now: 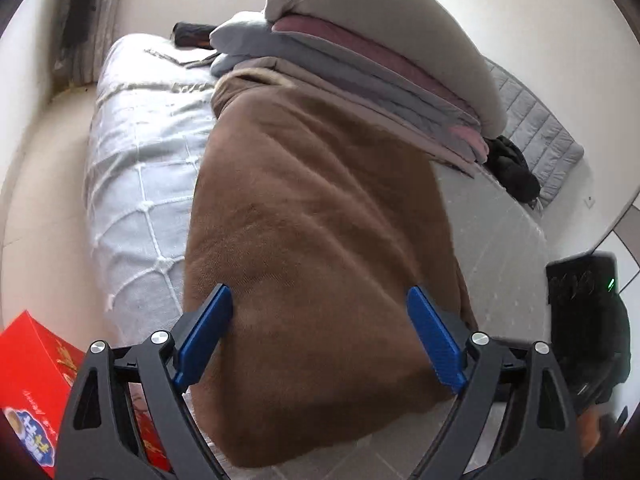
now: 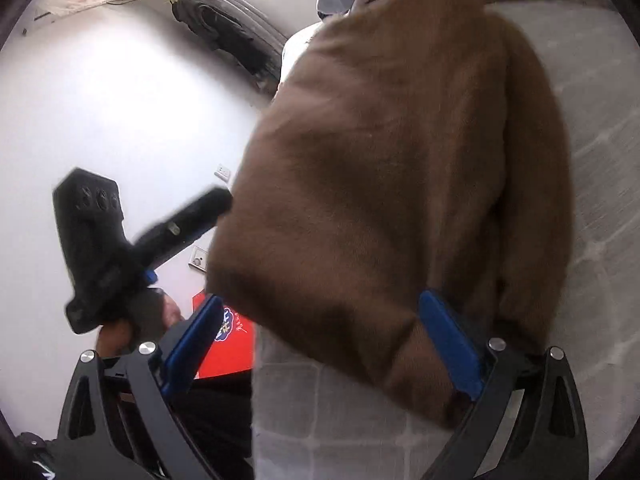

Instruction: Fold large clothes

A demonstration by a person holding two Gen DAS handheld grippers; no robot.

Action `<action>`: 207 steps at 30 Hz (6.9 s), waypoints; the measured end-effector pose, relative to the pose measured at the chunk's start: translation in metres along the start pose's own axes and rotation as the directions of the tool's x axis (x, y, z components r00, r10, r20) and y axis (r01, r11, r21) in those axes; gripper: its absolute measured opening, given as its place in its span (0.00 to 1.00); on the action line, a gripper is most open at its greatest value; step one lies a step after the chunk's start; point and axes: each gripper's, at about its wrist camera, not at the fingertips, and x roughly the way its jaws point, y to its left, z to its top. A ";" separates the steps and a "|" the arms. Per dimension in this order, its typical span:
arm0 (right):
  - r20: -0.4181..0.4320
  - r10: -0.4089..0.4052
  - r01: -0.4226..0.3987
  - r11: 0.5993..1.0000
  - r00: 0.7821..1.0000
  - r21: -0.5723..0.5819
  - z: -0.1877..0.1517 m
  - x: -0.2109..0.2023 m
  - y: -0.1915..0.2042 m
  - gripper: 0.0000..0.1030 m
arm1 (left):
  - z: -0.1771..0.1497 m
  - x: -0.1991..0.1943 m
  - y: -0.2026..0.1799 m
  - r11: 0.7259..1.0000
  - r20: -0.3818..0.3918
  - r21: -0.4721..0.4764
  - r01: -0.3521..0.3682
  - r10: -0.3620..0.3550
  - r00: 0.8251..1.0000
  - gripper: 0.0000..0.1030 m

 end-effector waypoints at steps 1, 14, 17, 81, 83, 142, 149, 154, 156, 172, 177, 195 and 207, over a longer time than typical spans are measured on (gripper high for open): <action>0.042 -0.018 0.019 0.999 0.999 -0.027 0.012 -0.010 0.009 0.92 | 0.003 -0.008 0.007 0.999 0.039 -0.044 0.029 -0.027 0.999 0.83; 0.067 -0.431 0.426 0.902 0.900 0.076 0.096 0.069 -0.060 0.95 | 0.002 0.005 -0.019 0.983 0.043 0.037 -0.178 0.176 0.983 0.83; 0.068 -0.424 0.418 0.904 0.903 0.087 0.093 0.054 -0.059 0.95 | -0.002 0.005 -0.025 0.978 0.055 0.071 -0.196 0.192 0.980 0.83; 0.322 -0.652 0.693 0.721 0.687 -0.018 -0.081 -0.088 0.043 0.94 | -0.053 -0.042 -0.079 0.911 0.139 0.219 -0.350 0.326 0.935 0.85; 0.327 -0.657 0.699 0.714 0.680 -0.019 -0.082 -0.088 0.044 0.94 | -0.053 -0.042 -0.080 0.910 0.140 0.220 -0.352 0.327 0.934 0.85; 0.316 -0.693 0.735 0.678 0.648 -0.020 -0.081 -0.096 0.034 0.94 | -0.050 -0.029 -0.071 0.923 0.078 0.185 -0.337 0.328 0.941 0.85; 0.313 -0.692 0.734 0.679 0.650 -0.021 -0.081 -0.095 0.034 0.94 | -0.050 -0.030 -0.071 0.923 0.076 0.186 -0.337 0.329 0.941 0.85; 0.309 -0.691 0.732 0.681 0.653 -0.026 -0.081 -0.094 0.033 0.94 | -0.050 -0.030 -0.071 0.923 0.076 0.186 -0.336 0.328 0.942 0.85; 0.308 -0.691 0.732 0.681 0.654 -0.027 -0.081 -0.094 0.033 0.94 | -0.050 -0.029 -0.071 0.923 0.076 0.187 -0.337 0.329 0.941 0.85; 0.306 -0.691 0.732 0.681 0.655 -0.027 -0.081 -0.093 0.032 0.94 | -0.050 -0.030 -0.070 0.925 0.078 0.176 -0.338 0.329 0.941 0.86; 0.307 -0.691 0.732 0.681 0.654 -0.027 -0.081 -0.094 0.032 0.94 | -0.050 -0.030 -0.071 0.925 0.074 0.175 -0.338 0.330 0.941 0.86; 0.344 -0.703 0.744 0.668 0.622 0.019 -0.077 -0.121 0.025 0.94 | -0.046 -0.030 -0.089 0.963 0.076 0.147 -0.227 0.218 0.973 0.93; 0.370 -0.706 0.737 0.671 0.604 0.078 -0.082 -0.158 0.019 0.94 | -0.047 -0.020 -0.110 0.921 0.049 0.174 -0.349 0.346 0.937 0.93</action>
